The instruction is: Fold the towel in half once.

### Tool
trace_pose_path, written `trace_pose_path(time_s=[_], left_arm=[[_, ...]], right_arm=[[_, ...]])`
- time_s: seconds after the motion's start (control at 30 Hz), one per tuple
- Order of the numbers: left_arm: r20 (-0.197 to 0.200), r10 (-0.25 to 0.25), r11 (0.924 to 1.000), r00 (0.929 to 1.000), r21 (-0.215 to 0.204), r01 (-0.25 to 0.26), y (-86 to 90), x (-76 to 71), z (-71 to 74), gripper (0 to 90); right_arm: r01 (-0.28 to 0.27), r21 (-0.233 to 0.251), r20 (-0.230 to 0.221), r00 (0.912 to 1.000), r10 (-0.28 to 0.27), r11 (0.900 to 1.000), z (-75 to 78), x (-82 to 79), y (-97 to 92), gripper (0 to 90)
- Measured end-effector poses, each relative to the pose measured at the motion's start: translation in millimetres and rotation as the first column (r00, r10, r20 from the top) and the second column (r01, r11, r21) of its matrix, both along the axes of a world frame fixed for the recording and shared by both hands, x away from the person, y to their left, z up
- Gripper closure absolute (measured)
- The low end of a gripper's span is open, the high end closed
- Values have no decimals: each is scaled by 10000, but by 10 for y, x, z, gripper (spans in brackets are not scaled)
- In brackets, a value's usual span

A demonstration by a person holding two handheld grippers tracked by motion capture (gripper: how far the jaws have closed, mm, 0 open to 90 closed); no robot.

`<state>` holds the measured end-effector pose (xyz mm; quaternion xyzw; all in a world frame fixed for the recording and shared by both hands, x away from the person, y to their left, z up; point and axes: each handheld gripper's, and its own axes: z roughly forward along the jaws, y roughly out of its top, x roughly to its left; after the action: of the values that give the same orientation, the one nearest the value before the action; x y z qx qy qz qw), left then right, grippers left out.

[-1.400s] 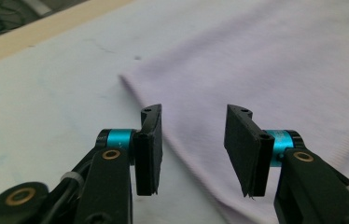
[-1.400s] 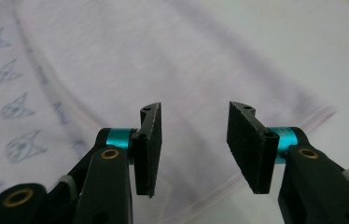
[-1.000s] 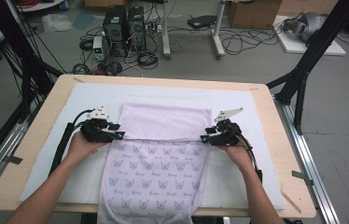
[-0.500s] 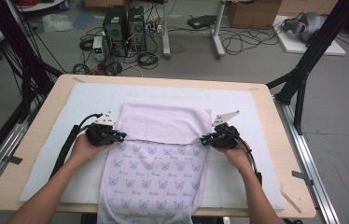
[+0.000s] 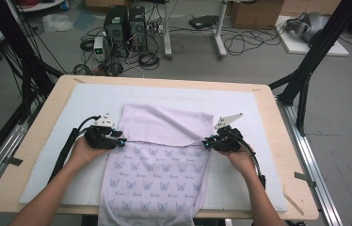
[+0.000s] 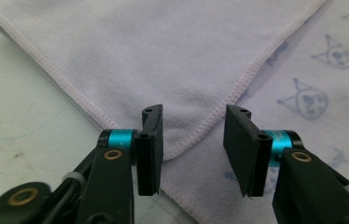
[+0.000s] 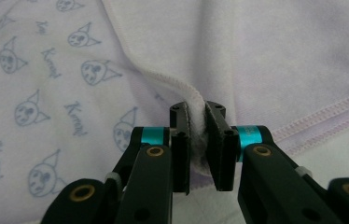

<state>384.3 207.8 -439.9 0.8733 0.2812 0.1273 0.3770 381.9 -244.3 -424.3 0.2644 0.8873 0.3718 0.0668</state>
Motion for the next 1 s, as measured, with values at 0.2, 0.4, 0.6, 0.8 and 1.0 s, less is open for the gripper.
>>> trace_pose_path(time_s=[0.2, 0.4, 0.6, 0.8, 1.0], left_arm=[[130, 138, 9999, 9998, 103, -139, 41, 17, 22, 862], [749, 260, 9991, 9969, -339, -236, 125, -132, 268, 872], [1271, -46, 9981, 9919, -610, 125, 262, -552, 588, 872], [1147, -778, 9955, 9903, -454, 835, 347, -1064, 535, 868], [522, -1258, 9907, 9907, -456, 1283, 244, -1230, 242, 663]], right_arm=[[16, 13, -133, 9999, -16, 10000, -47, 37, 7, 797], [-186, 141, 148, 9997, 184, 9997, 70, -70, 12, 808], [-631, 472, 751, 9954, 595, 9969, 342, -376, -5, 822], [-1327, 978, 732, 9894, 1258, 9863, 354, -772, 26, 807], [-1217, 1074, 298, 9924, 1191, 9867, 146, -1037, -16, 621]])
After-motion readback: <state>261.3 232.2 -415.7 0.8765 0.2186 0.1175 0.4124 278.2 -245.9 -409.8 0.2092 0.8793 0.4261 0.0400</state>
